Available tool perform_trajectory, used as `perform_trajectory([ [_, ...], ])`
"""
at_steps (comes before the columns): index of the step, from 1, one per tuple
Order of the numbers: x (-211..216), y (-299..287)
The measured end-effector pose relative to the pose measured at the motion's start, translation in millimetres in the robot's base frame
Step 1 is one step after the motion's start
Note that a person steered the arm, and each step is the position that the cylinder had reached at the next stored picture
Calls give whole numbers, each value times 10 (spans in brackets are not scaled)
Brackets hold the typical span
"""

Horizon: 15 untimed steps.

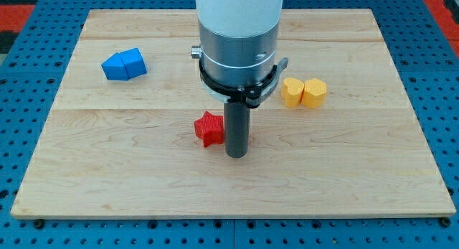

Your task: Move the yellow heart diagonal to the red circle

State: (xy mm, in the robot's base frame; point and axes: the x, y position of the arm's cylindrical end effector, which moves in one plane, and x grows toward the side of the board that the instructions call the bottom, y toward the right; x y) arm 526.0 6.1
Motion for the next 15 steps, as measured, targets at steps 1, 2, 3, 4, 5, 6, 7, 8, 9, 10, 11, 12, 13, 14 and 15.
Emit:
perform_trajectory([
  [1,17,89],
  [2,-39,812],
  [3,-327,1264],
  [4,-788,1411],
  [5,-1163,1413],
  [6,-1345,1413],
  [7,-1345,1267],
  [8,-1341,964],
  [9,-1279,832],
  [10,-1208,1050],
  [11,-1098,1228],
  [12,-1058,1213],
  [13,-1058,1128],
  [14,-1057,983],
  [15,-1008,817],
])
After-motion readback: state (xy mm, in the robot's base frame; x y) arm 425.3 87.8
